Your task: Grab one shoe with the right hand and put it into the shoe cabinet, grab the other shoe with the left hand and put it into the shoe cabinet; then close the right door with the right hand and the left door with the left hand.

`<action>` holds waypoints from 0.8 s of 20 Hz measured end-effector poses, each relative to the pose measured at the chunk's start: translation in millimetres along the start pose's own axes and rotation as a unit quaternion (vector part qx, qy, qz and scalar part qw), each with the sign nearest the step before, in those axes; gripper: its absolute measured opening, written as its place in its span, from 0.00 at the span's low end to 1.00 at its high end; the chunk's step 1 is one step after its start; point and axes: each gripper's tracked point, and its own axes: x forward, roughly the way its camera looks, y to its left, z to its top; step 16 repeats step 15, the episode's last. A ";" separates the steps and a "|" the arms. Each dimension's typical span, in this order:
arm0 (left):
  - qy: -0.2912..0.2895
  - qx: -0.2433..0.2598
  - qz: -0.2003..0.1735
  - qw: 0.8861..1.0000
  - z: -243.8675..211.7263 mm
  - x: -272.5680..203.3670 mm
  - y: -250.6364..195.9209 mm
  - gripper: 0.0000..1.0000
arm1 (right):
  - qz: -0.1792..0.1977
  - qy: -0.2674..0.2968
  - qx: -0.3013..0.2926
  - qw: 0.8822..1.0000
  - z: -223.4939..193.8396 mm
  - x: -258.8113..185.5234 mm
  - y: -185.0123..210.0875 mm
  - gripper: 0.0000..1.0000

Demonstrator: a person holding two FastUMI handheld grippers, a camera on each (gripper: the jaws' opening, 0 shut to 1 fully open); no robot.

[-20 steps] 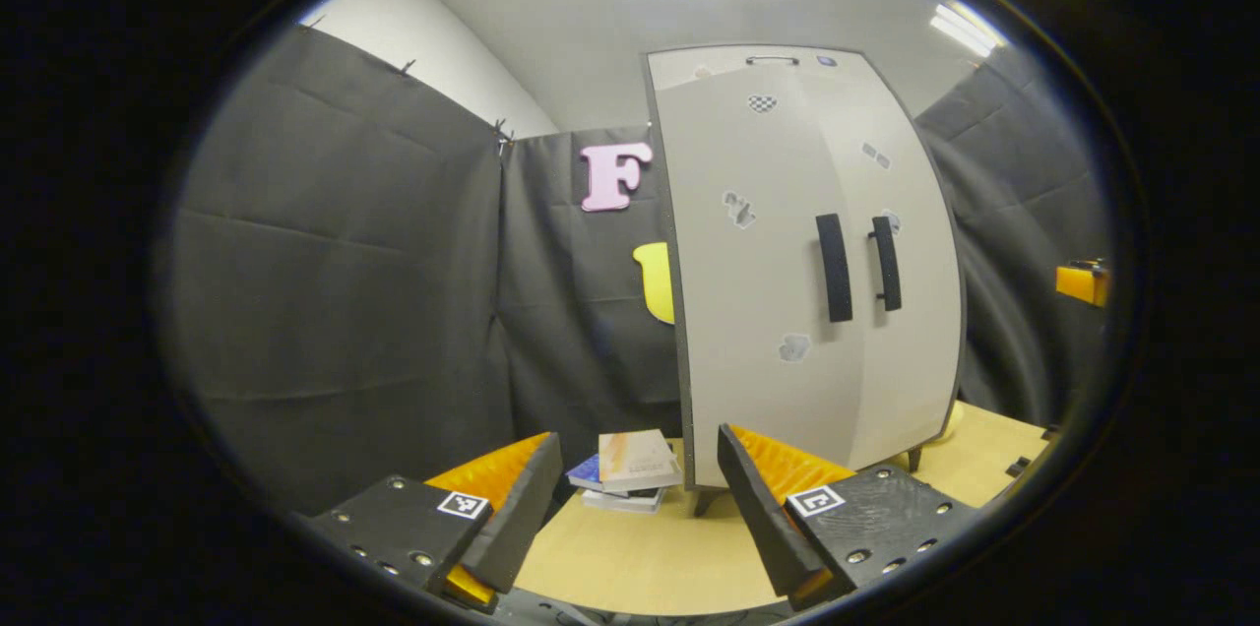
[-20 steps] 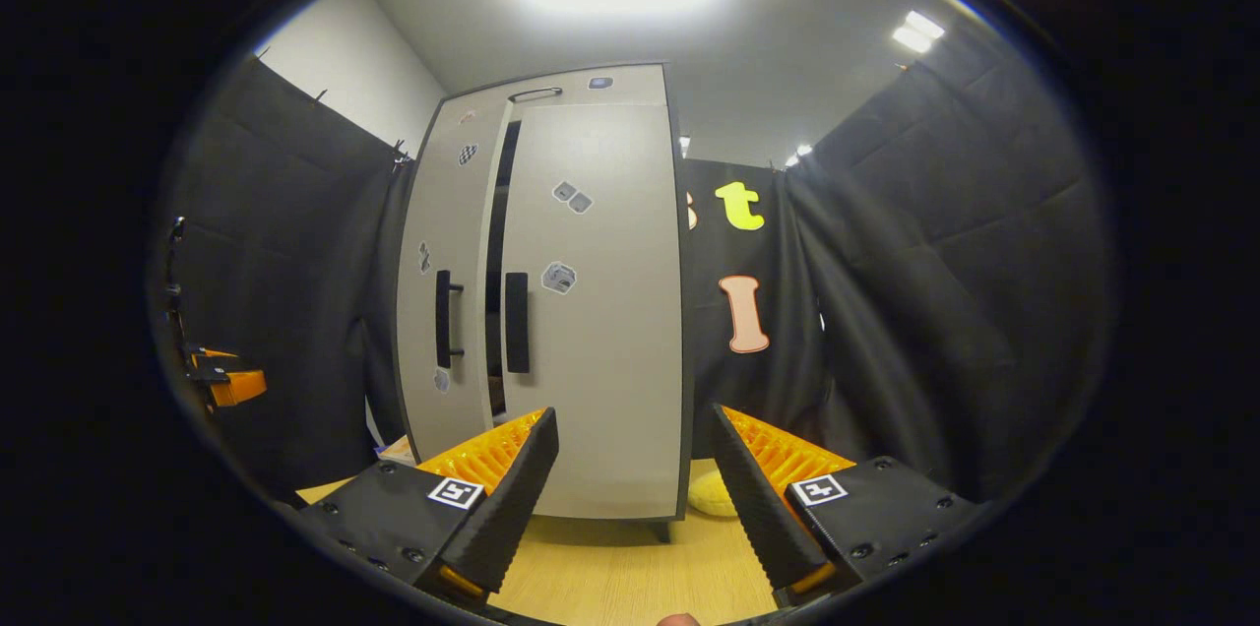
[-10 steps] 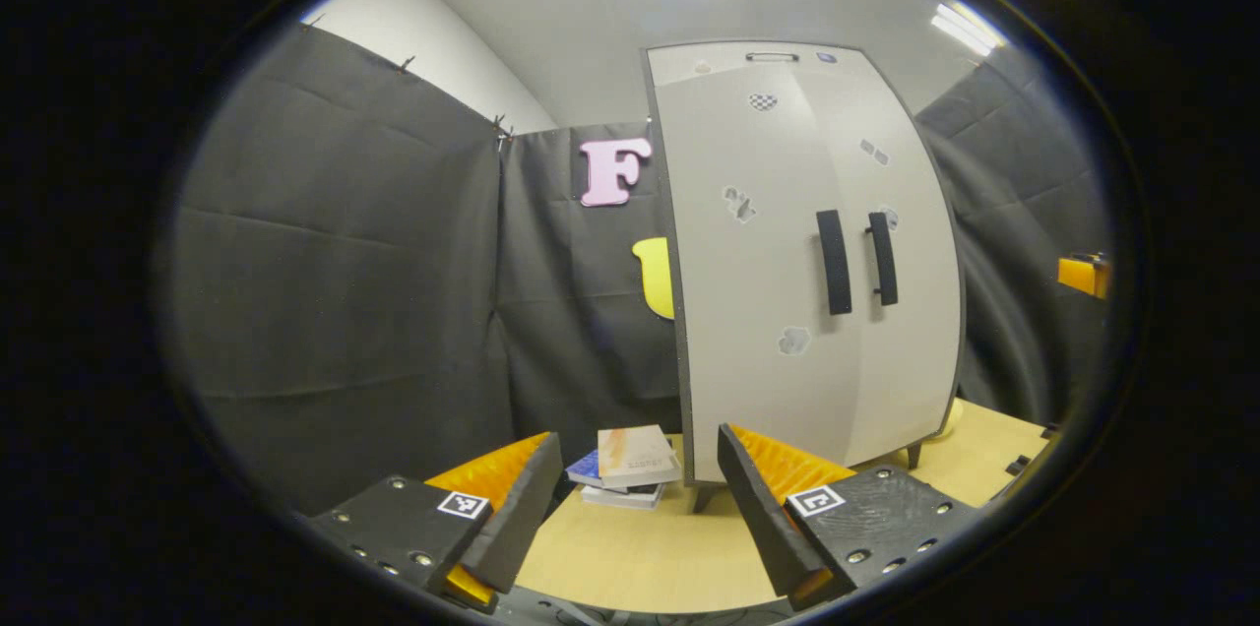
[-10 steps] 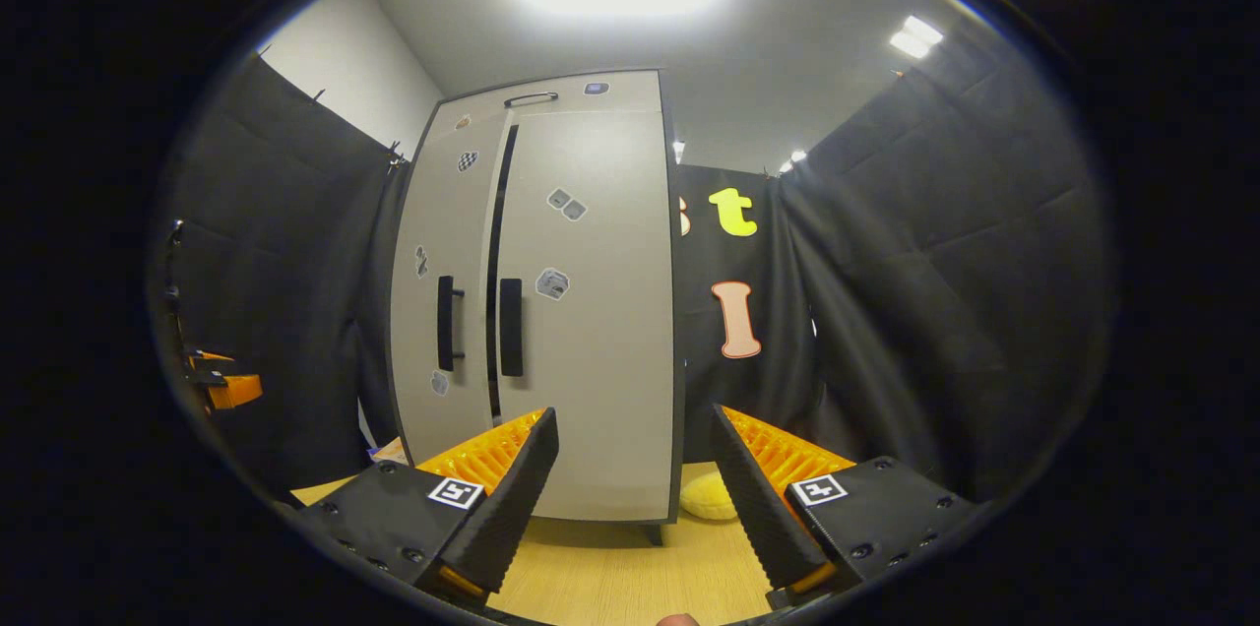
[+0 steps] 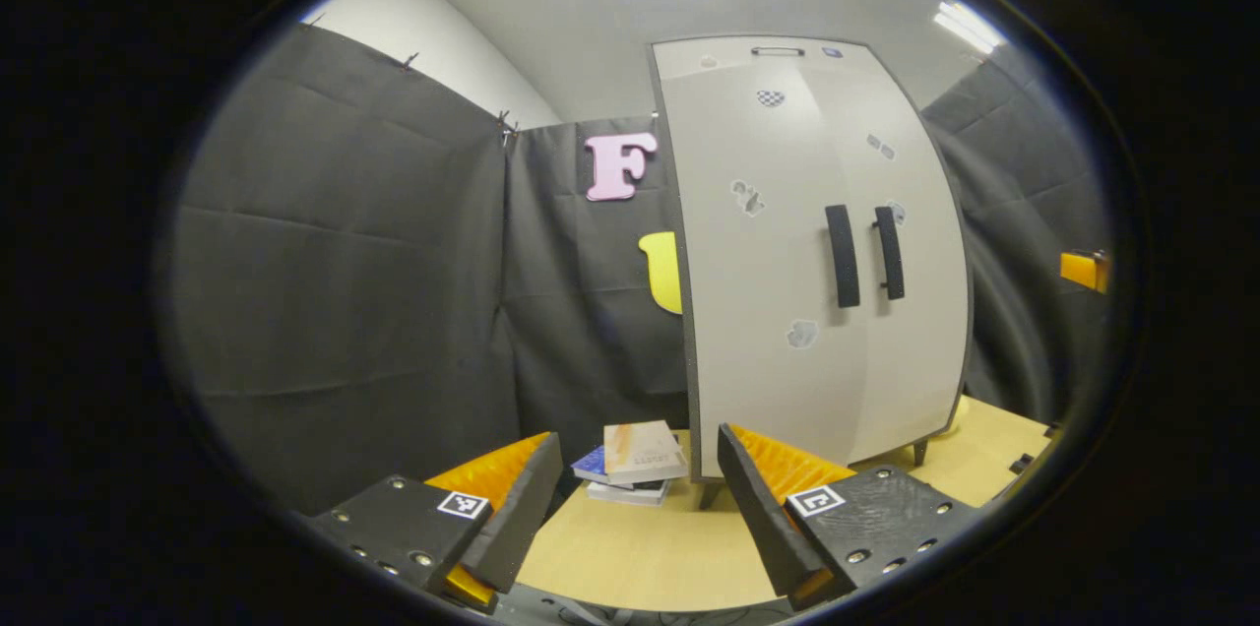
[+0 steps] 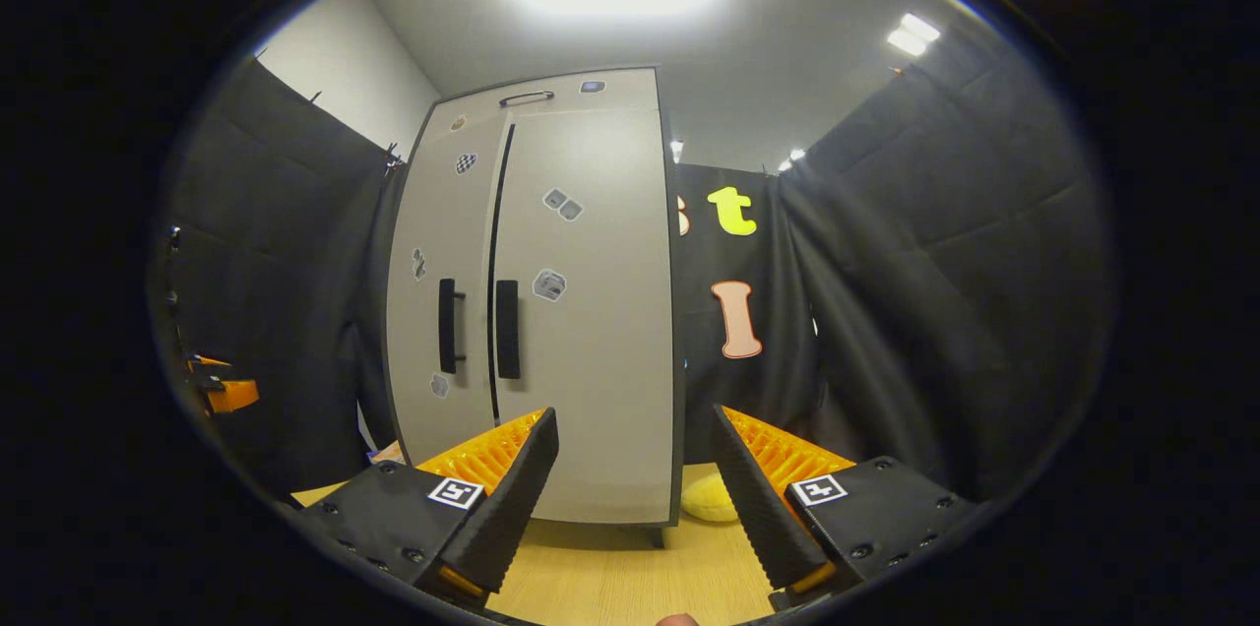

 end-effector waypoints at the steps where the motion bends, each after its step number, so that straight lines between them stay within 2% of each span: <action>1: 0.000 0.000 0.002 1.000 -0.2 -0.1 0.2 1.00 | 0.000 0.000 -0.001 1.000 0.6 0.9 0.0 0.98; 8: 0.003 0.001 0.008 1.000 2.3 0.0 1.2 1.00 | 0.002 -0.005 -0.004 1.000 3.8 5.7 -1.2 0.98; 9: 0.001 0.002 0.008 1.000 2.3 -0.2 0.9 0.94 | 0.002 -0.005 -0.003 1.000 3.3 6.2 -1.0 0.98; 11: 0.000 0.003 0.008 1.000 2.0 -0.1 0.6 0.94 | 0.001 -0.005 -0.003 1.000 2.7 7.5 -1.9 0.98; 12: 0.000 0.003 0.007 1.000 2.0 -0.2 0.8 1.00 | 0.001 -0.004 -0.003 1.000 2.1 8.0 -1.5 0.98; 16: 0.002 0.001 0.006 1.000 1.4 0.5 0.7 1.00 | 0.002 -0.005 -0.006 1.000 0.4 10.6 -1.7 0.98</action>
